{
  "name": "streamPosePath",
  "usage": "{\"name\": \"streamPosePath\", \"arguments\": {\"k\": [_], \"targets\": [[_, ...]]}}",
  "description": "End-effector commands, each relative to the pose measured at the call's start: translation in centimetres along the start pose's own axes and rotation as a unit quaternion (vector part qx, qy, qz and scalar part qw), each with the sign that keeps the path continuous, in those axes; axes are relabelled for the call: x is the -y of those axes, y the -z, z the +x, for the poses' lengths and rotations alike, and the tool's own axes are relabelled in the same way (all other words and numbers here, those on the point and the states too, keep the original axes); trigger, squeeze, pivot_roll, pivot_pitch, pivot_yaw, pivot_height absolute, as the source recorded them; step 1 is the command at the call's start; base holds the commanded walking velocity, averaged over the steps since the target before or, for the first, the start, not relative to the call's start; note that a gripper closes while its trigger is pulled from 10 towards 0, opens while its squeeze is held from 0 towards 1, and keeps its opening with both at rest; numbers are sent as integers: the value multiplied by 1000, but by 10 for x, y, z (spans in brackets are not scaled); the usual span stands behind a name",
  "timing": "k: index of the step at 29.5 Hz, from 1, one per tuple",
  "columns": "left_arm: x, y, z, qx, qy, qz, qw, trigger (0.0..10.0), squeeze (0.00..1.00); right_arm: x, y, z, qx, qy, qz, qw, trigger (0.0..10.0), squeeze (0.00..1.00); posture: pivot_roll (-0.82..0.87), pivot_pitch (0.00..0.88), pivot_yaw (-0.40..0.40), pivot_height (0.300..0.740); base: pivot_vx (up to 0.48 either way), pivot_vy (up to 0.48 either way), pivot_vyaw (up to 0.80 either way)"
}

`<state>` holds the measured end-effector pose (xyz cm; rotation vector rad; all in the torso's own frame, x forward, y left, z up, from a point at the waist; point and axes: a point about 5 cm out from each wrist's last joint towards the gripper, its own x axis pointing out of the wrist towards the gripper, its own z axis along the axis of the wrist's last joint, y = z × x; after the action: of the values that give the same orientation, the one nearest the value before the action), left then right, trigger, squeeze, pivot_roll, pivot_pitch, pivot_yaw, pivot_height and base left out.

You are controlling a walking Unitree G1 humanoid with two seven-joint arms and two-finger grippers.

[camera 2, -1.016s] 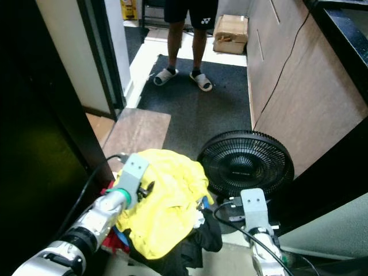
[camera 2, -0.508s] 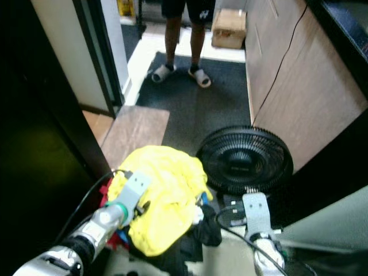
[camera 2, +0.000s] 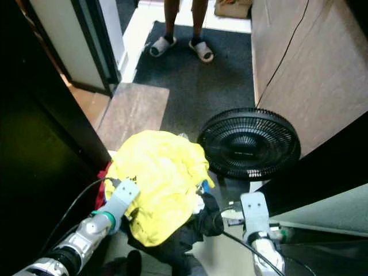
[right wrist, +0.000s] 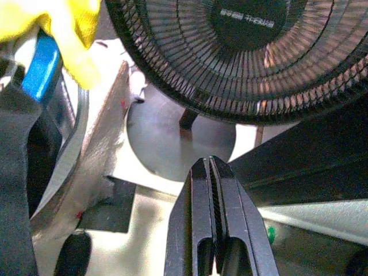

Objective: Clothes washing

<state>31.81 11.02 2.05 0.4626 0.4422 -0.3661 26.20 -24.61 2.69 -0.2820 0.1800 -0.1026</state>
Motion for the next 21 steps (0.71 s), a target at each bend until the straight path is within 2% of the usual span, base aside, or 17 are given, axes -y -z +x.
{"name": "streamPosePath", "arguments": {"k": [1,2,3,4,12,16,21], "targets": [[12,29,-7,-54,19,-2,998,8196,0,-2,13,-9,-27,-1,6,1000,10000,0,-13,416,106,740,0,0,0],[13,29,-7,-51,21,-2,998,5765,0,-1,14,-11,-28,1,6,1000,10000,0,-13,414,109,740,0,0,0],[14,29,-7,-49,23,-1,999,1412,0,0,14,-12,-29,4,7,1000,10000,0,-17,412,114,740,0,0,0],[15,28,-7,-47,23,0,999,0,0,0,14,-13,-30,6,8,1000,10000,0,-17,412,114,740,0,0,0],[14,29,-8,-37,17,-1,999,0,0,4,12,-14,-30,13,10,999,10000,0,-17,409,121,740,0,0,0],[6,29,-11,-19,2,-28,999,0,0,5,11,-13,-31,19,12,999,10000,0,-15,392,122,740,0,0,0],[4,32,-13,-16,-3,-34,999,0,0,5,10,-13,-32,20,12,999,10000,0,-13,388,121,740,0,0,0]]}}
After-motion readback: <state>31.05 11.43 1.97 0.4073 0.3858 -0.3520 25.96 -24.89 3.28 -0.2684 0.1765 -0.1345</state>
